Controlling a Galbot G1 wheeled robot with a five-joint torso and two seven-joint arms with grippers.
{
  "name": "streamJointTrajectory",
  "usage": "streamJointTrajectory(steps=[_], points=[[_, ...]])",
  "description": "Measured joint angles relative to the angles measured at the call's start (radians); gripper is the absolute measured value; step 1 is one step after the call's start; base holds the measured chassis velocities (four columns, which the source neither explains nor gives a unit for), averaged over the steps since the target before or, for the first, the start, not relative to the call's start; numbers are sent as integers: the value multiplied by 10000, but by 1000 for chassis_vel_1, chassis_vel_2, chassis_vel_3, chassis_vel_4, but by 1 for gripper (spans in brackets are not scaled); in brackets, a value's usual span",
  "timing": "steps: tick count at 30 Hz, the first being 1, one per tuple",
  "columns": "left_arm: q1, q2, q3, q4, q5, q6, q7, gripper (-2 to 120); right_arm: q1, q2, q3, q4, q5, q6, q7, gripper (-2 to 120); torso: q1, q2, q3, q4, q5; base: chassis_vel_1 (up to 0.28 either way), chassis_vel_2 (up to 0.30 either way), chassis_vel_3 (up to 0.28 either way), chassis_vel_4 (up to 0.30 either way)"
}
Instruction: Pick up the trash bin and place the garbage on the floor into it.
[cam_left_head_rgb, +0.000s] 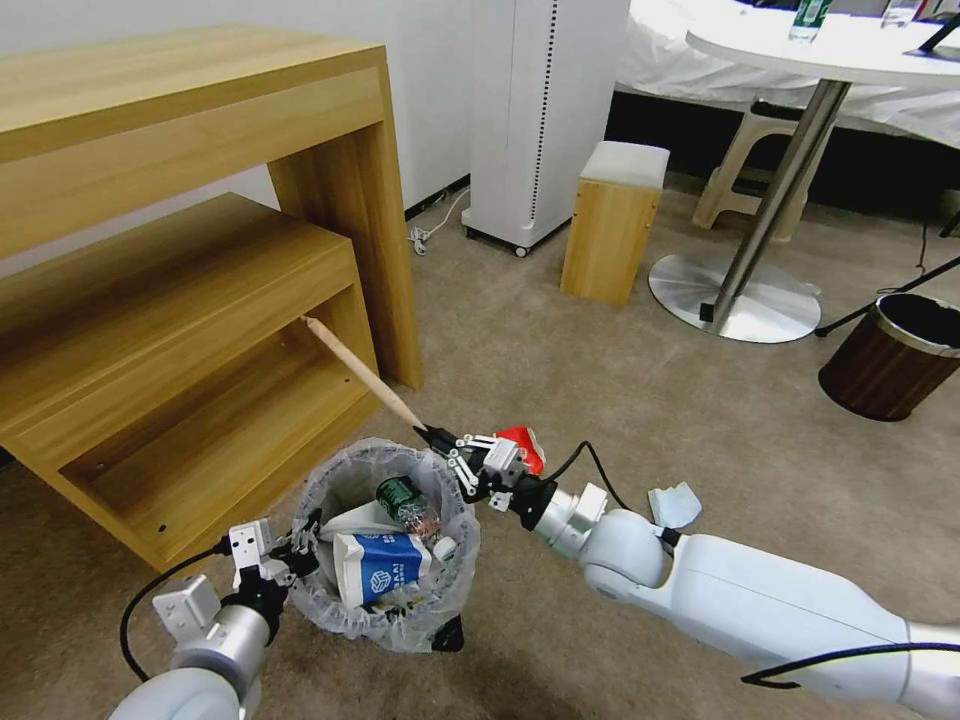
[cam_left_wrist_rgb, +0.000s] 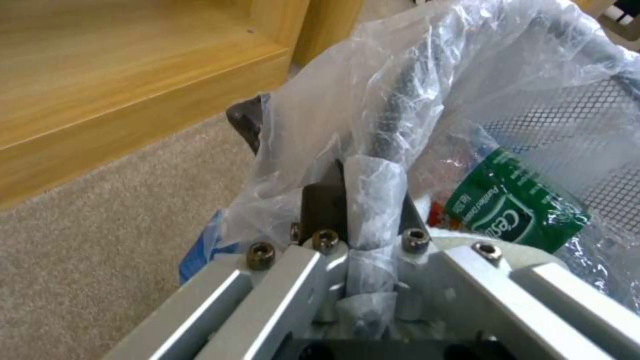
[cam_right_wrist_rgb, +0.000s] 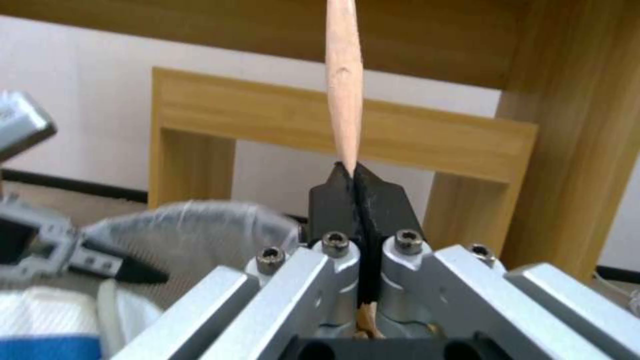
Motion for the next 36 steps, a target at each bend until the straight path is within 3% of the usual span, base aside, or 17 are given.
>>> streamJointTrajectory(steps=[20, 31, 36], points=[[-30, 17, -87, -104, -89, 1, 6, 1, -307, 399, -339, -1086, -722, 407, 19, 0, 0, 0, 0, 0, 1, 0, 0, 0, 0], [-155, 150, -184, -71, -323, -6, -116, 1, -305, 185, -469, -895, -807, 494, -55, 0, -1, 0, 0, 1, 1, 0, 0, 0, 0], [-157, 157, -204, -119, -337, -6, -136, 1, -440, -6, -484, -811, -914, 482, -98, 18, 0, 0, 0, -1, 1, 0, 0, 0, 0]])
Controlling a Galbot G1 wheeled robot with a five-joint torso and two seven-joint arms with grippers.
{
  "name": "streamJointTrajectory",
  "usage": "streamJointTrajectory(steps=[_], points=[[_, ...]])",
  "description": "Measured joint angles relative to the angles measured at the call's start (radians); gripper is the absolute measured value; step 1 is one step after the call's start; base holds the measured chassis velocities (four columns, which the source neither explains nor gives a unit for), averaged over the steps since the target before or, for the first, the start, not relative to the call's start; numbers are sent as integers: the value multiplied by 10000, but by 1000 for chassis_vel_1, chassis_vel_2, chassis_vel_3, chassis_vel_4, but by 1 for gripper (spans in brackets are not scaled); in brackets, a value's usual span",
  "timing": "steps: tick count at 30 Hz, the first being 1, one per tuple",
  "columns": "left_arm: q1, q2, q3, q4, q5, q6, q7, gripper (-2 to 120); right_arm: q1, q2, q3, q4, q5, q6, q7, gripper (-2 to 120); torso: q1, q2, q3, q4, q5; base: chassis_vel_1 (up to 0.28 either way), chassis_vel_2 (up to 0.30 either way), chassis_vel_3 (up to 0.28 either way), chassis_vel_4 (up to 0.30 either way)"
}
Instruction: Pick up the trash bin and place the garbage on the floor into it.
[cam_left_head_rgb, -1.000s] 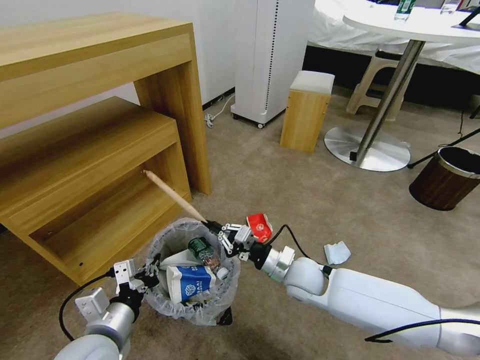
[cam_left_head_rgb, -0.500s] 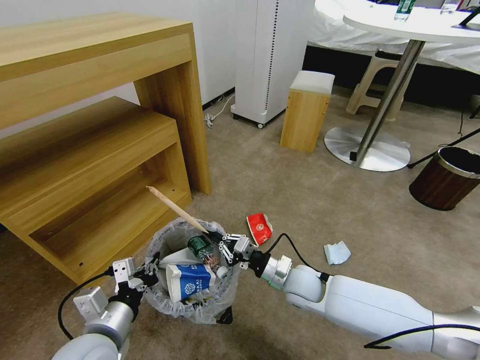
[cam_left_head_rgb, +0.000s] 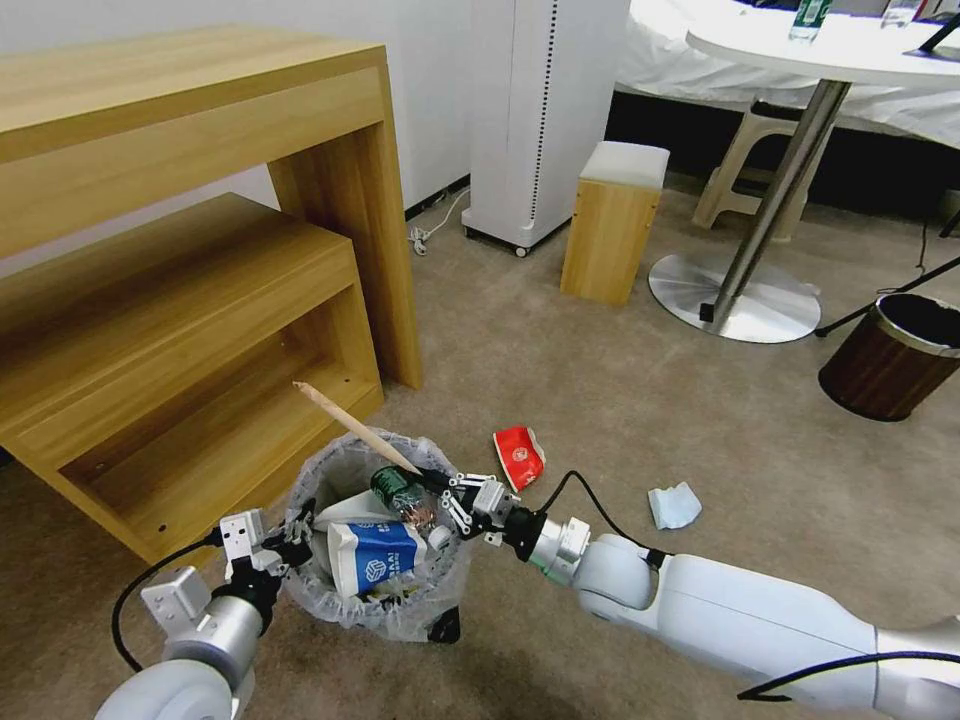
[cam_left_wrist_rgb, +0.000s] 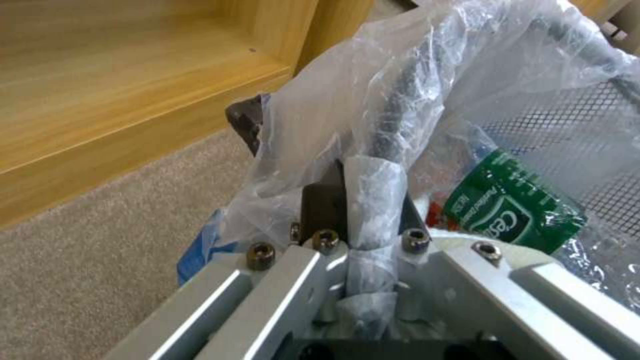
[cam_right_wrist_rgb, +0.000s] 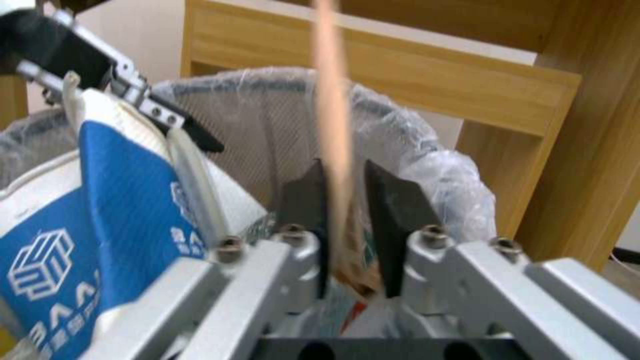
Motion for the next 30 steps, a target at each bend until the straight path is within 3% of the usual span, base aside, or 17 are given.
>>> streamJointTrajectory(steps=[12, 27, 30], points=[[11, -86, 43, -28, 44, -30, -9, 1, -275, -61, 227, -133, -236, 111, -57, 61, -1, 0, 0, 1, 0, 0, 0, 0, 0], [-6, 46, 14, 222, 41, -16, -38, 1, -350, -151, 631, 249, 41, 75, -58, 68, 0, 1, 0, 1, -1, 0, 0, 0, 0], [-69, 80, 48, 376, 37, -1, -61, 1, -469, -214, 804, 501, 156, 11, -54, 80, -1, 0, 0, 1, -1, 0, 0, 0, 0]])
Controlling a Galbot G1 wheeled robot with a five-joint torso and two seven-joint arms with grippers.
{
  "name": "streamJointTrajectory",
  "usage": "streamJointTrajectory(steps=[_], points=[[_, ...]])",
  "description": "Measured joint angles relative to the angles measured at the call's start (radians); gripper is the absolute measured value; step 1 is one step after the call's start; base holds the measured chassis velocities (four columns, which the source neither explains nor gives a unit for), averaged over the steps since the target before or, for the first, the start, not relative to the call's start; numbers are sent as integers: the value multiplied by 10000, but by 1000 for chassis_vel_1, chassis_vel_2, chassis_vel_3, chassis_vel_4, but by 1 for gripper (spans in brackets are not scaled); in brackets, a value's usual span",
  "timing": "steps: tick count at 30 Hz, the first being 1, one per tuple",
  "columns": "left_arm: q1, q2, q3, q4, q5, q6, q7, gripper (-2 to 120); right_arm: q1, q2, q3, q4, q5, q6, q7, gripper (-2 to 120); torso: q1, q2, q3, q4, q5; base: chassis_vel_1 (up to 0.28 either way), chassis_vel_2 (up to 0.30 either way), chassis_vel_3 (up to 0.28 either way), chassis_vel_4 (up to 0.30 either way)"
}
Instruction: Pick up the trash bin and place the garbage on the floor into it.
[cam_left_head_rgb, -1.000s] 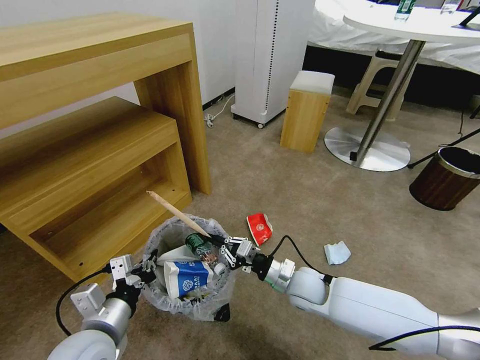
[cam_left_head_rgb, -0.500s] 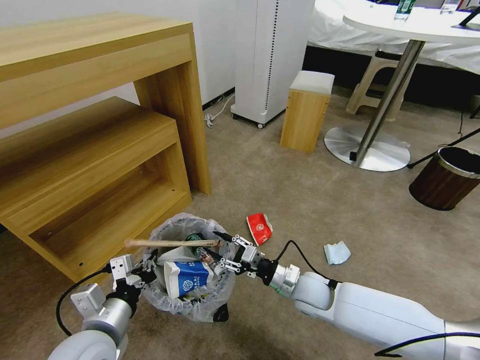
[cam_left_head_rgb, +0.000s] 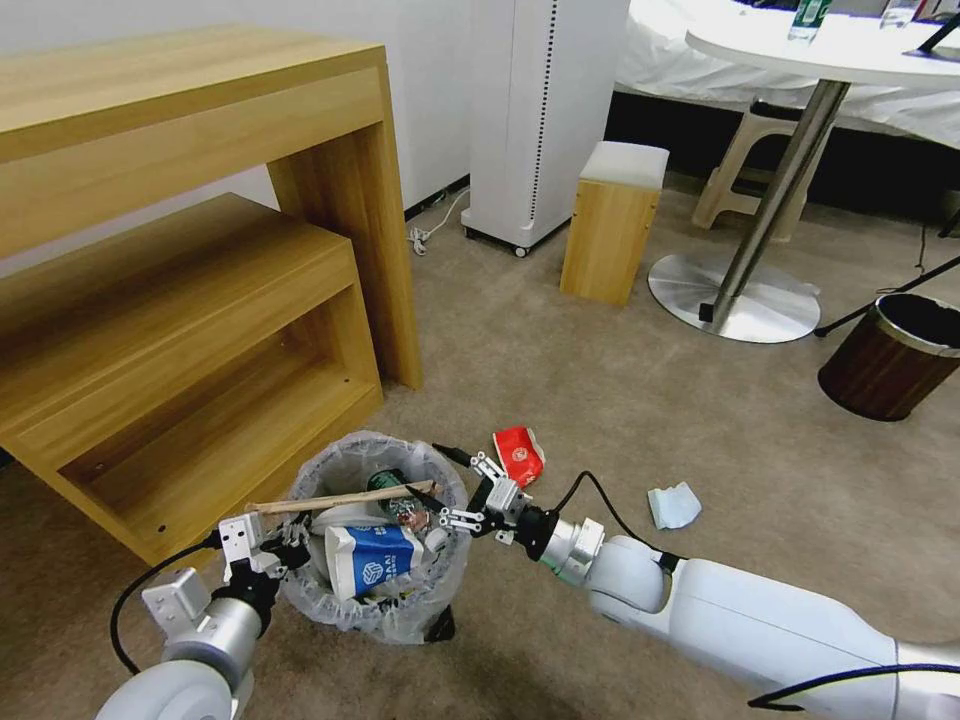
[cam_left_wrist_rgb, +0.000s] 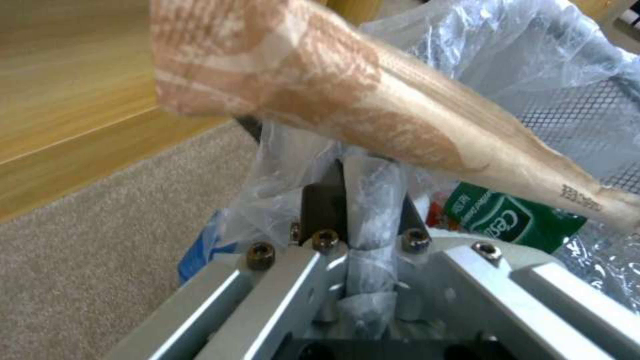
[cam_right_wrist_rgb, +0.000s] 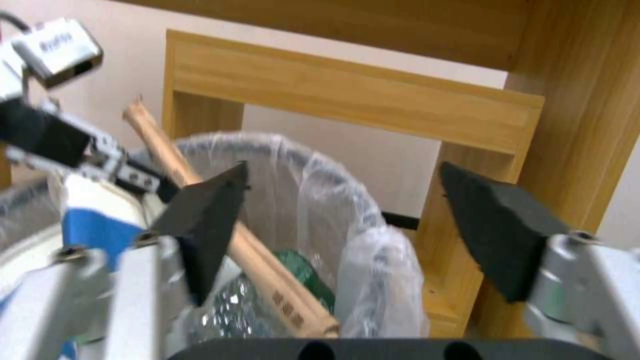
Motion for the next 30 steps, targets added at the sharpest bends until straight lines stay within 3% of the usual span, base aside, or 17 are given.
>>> streamJointTrajectory(steps=[6, 10, 16, 22, 30], points=[[-6, 90, -3, 175, -9, 13, -30, 1, -157, -82, 258, 162, 7, -6, 5, 87, 0, 0, 0, 0, 1, 0, 0, 0, 0], [68, 136, 16, 222, -6, 21, -34, 1, -491, -70, 1009, 314, 221, -264, 249, 89, 0, 0, 0, 1, 2, 0, 0, 0, 0], [105, 170, 67, 192, 3, 37, -33, 1, -1106, -180, 2260, 536, 866, -1129, 1430, 99, 1, 0, 0, 0, 2, 0, 0, 0, 0], [151, 137, 112, 145, 61, 38, -6, 1, -1847, -347, 3610, 551, 1668, -2335, 3135, 100, 0, 0, 0, 0, 4, 0, 0, 0, 0], [250, -40, 244, -6, 240, 38, 126, 1, -3080, -700, 5077, 128, 755, -2035, 3644, 99, 0, 0, 0, -2, 2, 0, 0, 0, 0]])
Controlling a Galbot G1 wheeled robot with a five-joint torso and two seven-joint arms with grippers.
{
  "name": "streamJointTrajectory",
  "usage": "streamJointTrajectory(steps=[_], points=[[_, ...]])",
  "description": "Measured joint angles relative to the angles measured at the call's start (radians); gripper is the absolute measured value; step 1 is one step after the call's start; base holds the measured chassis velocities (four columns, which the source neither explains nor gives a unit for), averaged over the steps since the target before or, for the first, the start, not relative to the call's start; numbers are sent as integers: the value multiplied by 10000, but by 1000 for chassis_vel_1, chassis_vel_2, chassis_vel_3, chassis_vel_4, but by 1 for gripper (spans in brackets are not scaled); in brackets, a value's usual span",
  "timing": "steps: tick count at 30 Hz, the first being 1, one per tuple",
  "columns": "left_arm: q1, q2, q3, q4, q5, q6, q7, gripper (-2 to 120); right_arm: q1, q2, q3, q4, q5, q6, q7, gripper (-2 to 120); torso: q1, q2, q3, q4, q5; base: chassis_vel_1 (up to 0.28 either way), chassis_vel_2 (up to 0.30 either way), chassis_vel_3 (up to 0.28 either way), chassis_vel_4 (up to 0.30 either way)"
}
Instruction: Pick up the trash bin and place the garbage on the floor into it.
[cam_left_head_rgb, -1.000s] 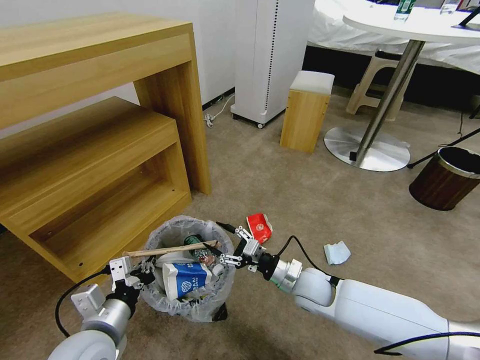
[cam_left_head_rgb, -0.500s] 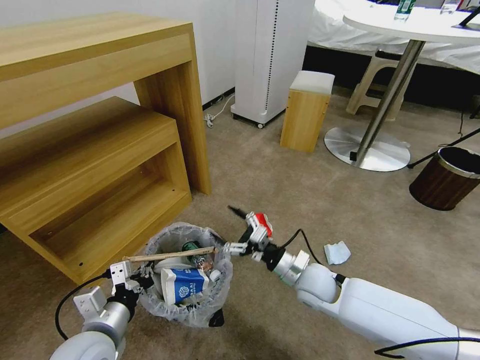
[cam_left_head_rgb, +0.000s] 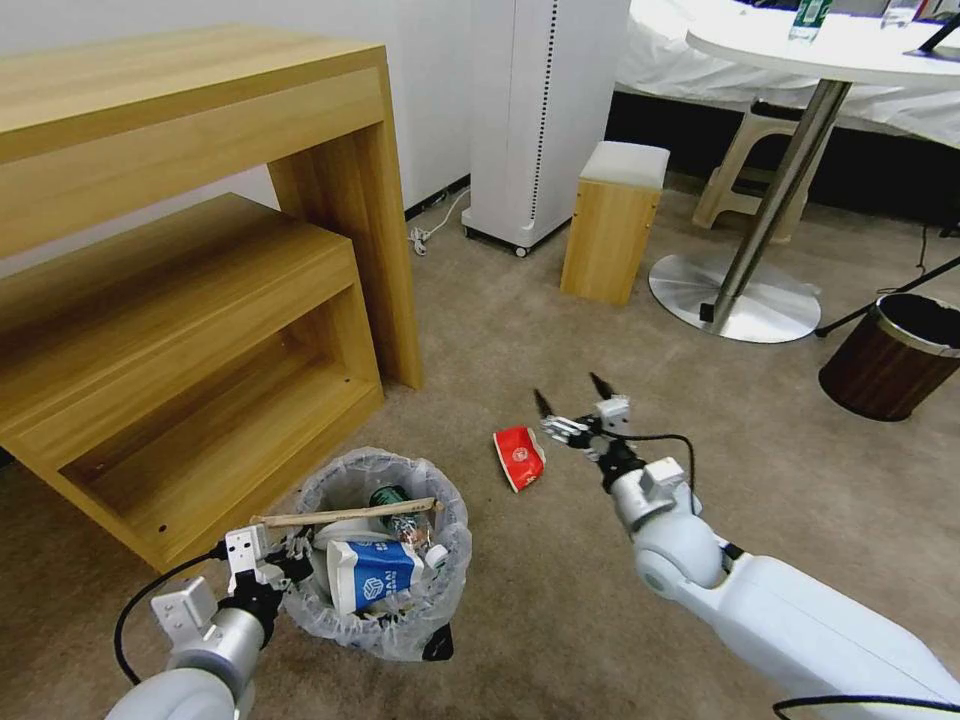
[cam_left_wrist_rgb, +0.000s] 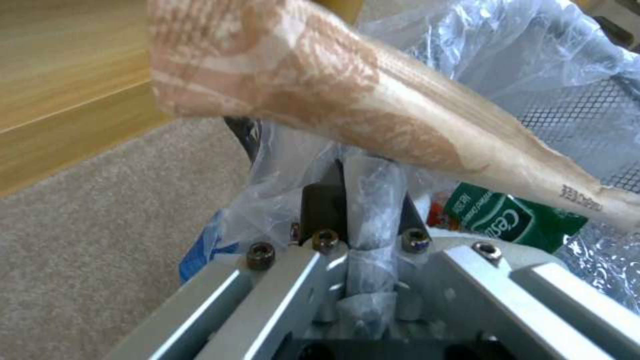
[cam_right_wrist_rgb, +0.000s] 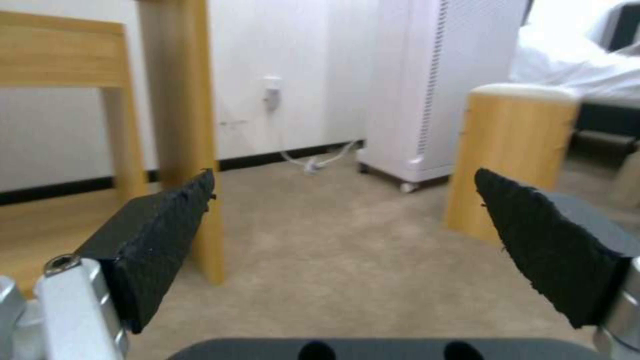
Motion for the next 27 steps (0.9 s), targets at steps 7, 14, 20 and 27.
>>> streamJointTrajectory(steps=[7, 14, 20, 27], points=[[10, -17, 36, 21, 137, -12, 125, 1, -925, -267, 1263, -20, -398, 245, -186, 98, 0, 0, 0, 2, 1, 0, 0, 0, 0], [29, 8, 69, 17, 179, -29, 151, 1, -1555, -240, 2174, -250, -1078, 549, -216, 100, 0, 1, 0, 1, -2, 0, 0, 0, 0], [128, 107, -9, -116, 152, -34, 145, 1, -1755, 80, 2293, -279, -1290, 665, -205, 100, 0, 1, 0, 3, 1, 0, 0, 0, 0], [162, 131, -40, -185, 122, -40, 130, 1, -1740, 193, 2255, -368, -1438, 766, -245, 100, 0, 0, 0, 3, 0, 0, 0, 0, 0]])
